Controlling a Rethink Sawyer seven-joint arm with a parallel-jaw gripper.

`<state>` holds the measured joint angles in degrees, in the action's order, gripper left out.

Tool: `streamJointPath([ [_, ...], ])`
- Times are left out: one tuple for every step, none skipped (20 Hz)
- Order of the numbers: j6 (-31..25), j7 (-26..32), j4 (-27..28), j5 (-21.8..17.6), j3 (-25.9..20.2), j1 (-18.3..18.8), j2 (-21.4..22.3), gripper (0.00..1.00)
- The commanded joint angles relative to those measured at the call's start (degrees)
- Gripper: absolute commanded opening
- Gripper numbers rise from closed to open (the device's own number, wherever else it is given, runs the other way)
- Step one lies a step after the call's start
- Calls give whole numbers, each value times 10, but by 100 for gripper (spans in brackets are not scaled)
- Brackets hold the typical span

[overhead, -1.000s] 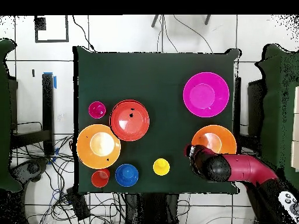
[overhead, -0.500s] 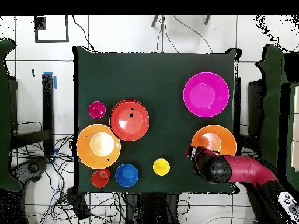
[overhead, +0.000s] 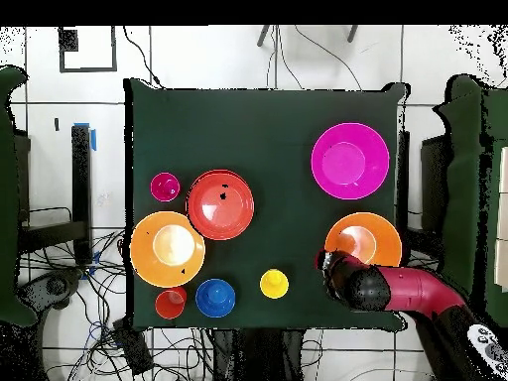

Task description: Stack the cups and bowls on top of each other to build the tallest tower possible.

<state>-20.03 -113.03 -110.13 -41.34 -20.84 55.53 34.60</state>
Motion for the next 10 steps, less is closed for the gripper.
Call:
streamJointPath([
  [43,-22,39,-26,6,-34,-26,100],
  [43,-21,38,-25,6,-33,-24,100],
  [43,-20,38,-24,5,-33,-24,100],
  [44,-20,38,-25,6,-33,-25,100],
  [44,-20,39,-24,6,-33,-26,100],
  [42,-19,41,-23,5,-33,-26,100],
  [43,-19,42,-23,6,-34,-27,100],
  [43,-19,43,-24,6,-34,-28,100],
  [43,-18,43,-24,7,-35,-28,100],
  [44,-18,41,-24,8,-34,-26,100],
])
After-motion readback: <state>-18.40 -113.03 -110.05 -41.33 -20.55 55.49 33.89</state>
